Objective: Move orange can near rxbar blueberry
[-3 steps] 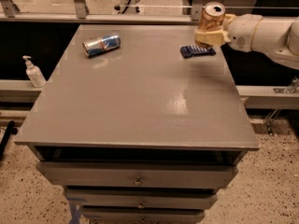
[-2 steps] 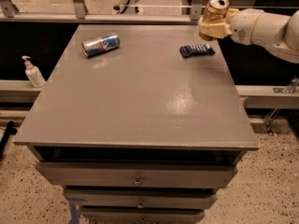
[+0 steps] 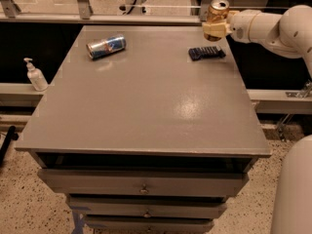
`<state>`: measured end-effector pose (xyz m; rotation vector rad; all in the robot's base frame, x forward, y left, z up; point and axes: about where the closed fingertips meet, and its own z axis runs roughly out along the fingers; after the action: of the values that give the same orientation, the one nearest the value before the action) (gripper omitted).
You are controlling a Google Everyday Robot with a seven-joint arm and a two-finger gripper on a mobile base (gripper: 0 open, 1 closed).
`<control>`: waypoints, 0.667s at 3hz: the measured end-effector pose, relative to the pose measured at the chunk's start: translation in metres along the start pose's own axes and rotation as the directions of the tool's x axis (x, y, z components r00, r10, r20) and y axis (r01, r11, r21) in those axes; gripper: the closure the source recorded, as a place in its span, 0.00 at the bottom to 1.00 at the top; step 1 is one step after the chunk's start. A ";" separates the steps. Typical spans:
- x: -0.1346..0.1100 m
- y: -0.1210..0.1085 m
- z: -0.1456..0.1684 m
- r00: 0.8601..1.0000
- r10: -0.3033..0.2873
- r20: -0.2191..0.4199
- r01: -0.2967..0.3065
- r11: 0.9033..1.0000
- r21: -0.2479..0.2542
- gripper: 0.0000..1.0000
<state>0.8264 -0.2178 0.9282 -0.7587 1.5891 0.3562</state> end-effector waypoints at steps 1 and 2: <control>0.012 -0.013 0.019 1.000 0.013 -0.010 -0.013 1.000 0.016 1.00; 0.021 -0.021 0.031 0.999 0.020 -0.025 -0.020 1.000 0.024 1.00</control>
Offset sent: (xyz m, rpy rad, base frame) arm 0.0605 -0.0134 -0.0273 -0.0090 0.0381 -0.0539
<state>0.8637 -0.2191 0.9063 -0.7322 1.6234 0.3429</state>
